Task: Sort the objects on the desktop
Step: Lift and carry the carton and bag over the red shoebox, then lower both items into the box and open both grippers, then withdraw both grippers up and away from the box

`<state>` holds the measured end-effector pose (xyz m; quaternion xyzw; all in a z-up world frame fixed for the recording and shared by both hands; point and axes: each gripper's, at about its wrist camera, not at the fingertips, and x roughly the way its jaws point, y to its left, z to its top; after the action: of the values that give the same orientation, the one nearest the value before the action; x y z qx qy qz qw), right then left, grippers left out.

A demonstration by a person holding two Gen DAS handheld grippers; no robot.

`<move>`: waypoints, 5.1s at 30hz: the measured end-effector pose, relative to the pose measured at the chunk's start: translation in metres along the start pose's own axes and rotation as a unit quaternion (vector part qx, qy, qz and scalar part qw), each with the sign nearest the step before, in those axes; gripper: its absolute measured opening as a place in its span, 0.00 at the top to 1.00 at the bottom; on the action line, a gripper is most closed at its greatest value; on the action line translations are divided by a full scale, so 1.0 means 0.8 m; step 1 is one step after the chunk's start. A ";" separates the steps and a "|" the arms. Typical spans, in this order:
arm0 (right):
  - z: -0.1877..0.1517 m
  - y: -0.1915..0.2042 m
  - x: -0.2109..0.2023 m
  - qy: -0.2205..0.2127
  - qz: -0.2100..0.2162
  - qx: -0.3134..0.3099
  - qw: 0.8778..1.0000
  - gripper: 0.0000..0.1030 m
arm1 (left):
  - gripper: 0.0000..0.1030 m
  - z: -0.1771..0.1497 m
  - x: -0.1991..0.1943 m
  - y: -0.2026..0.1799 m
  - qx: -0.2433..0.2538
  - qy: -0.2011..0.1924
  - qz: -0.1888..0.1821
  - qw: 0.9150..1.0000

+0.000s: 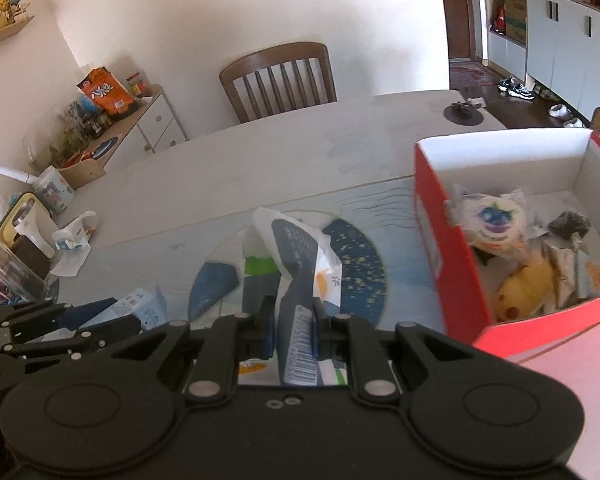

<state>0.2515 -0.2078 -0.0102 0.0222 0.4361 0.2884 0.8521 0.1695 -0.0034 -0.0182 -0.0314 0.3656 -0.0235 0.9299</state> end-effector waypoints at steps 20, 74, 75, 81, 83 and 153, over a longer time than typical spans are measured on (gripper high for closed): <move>0.046 -0.131 -0.060 -0.038 -0.015 -0.001 0.999 0.85 | 0.71 0.061 0.039 -0.121 0.023 -0.008 -0.022 0.999; 0.095 -0.311 0.017 -0.011 -0.120 0.002 0.993 0.85 | 0.71 0.145 0.232 -0.314 0.170 0.050 -0.109 0.978; 0.096 -0.311 0.022 -0.010 -0.123 -0.002 0.992 0.85 | 0.71 0.145 0.235 -0.316 0.173 0.051 -0.108 0.978; 0.100 -0.318 0.039 0.003 -0.128 -0.003 0.992 0.85 | 0.71 0.143 0.251 -0.324 0.187 0.062 -0.112 0.974; 0.099 -0.322 0.044 0.007 -0.131 -0.002 0.991 0.85 | 0.71 0.142 0.255 -0.326 0.186 0.067 -0.115 0.973; 0.060 -0.274 -0.059 -0.032 -0.053 0.004 0.998 0.37 | 0.35 0.144 0.182 -0.274 0.093 0.057 -0.123 0.986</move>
<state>0.3699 -0.4042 -0.0093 0.0122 0.4105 0.2404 0.8795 0.3497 -0.2265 -0.0165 0.0123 0.4076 -0.1732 0.8965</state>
